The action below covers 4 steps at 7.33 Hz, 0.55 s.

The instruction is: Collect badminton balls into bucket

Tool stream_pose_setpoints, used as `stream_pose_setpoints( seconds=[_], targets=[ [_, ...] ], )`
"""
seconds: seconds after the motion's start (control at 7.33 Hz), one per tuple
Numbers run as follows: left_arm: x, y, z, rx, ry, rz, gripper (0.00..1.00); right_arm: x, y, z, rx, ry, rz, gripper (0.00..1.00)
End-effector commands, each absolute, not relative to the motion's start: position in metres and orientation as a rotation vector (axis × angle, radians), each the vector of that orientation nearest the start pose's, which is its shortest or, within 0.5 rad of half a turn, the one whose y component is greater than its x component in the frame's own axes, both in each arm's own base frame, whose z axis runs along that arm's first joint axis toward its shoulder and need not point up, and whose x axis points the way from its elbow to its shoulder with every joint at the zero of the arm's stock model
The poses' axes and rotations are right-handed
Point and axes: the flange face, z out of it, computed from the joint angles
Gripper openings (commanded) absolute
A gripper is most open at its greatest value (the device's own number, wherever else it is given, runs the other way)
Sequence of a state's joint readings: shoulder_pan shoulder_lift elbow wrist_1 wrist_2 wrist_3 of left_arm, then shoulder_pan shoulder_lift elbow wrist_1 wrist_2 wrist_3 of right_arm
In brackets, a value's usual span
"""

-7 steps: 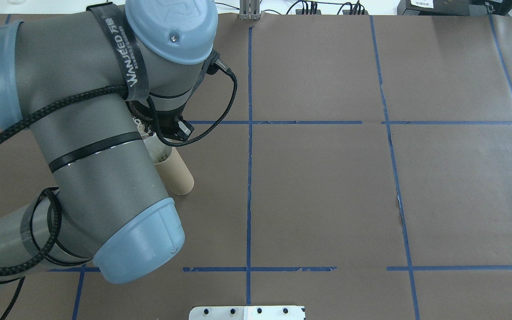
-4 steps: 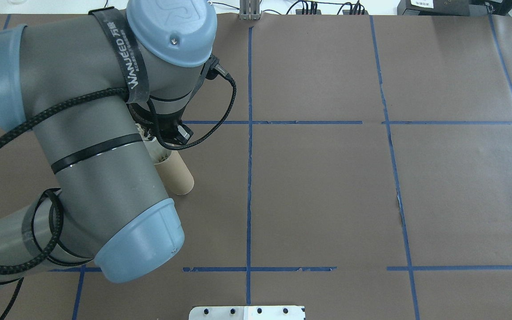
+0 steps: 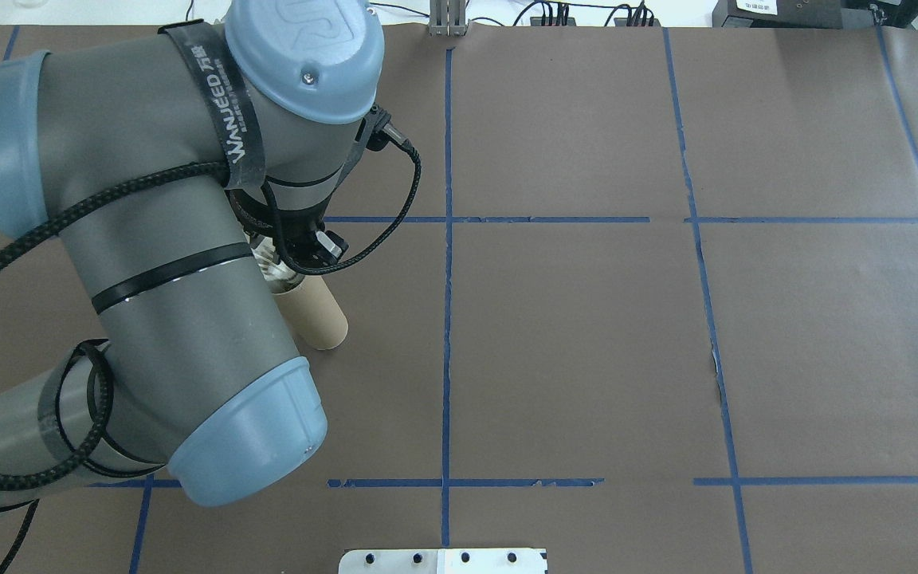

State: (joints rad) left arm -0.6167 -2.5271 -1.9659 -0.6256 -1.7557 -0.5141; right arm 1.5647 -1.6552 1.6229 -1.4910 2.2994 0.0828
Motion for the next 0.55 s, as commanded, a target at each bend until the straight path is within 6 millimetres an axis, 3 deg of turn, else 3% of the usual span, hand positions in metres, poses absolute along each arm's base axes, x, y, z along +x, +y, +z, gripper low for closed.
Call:
stream_pose_setpoints(
  seconds=[0.0, 0.41],
  targets=[
    [0.3913, -0.4153, 0.0722, 0.172, 0.436, 0.478, 1.0, 0.0642, -0.4597, 0.6681, 0.013, -0.73, 0.056, 1.0],
    [0.3921, -0.42, 0.0637, 0.23, 0.496, 0.48, 1.0, 0.0642, -0.4597, 0.6681, 0.013, -0.73, 0.056, 1.0]
  ],
)
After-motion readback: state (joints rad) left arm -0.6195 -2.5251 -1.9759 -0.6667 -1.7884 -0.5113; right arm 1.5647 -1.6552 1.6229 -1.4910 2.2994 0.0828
